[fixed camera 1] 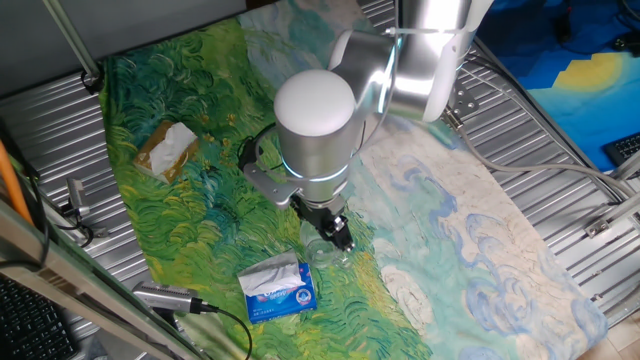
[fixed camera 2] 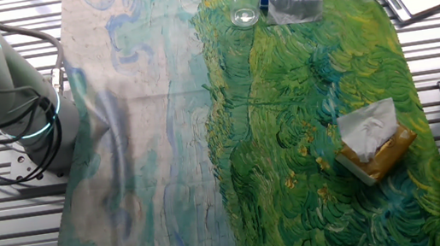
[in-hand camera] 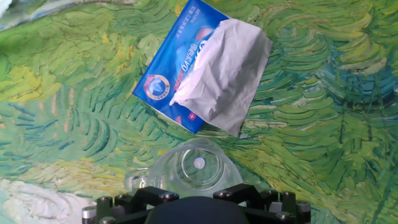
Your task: Pick up the cup
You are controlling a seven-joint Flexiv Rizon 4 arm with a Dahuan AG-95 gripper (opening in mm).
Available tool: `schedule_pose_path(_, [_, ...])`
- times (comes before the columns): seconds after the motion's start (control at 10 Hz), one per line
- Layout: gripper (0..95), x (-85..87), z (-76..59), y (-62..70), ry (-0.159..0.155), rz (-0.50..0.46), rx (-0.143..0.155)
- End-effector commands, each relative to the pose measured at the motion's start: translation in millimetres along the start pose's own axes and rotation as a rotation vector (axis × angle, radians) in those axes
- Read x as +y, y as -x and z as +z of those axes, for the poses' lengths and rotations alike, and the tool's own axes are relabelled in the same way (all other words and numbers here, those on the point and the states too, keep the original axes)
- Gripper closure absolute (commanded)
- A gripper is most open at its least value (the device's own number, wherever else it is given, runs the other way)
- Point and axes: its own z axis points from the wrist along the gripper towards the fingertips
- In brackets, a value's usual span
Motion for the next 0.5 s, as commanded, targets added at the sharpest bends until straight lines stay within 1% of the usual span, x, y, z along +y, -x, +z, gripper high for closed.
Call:
schedule_pose_path(0.1, [0.0, -0.4, 1.6, 0.2, -0.003, -0.001, -0.001])
schedule_pose_path(0.5, [0.0, -0.3, 6.7, 0.1, -0.006, -0.002, -0.004])
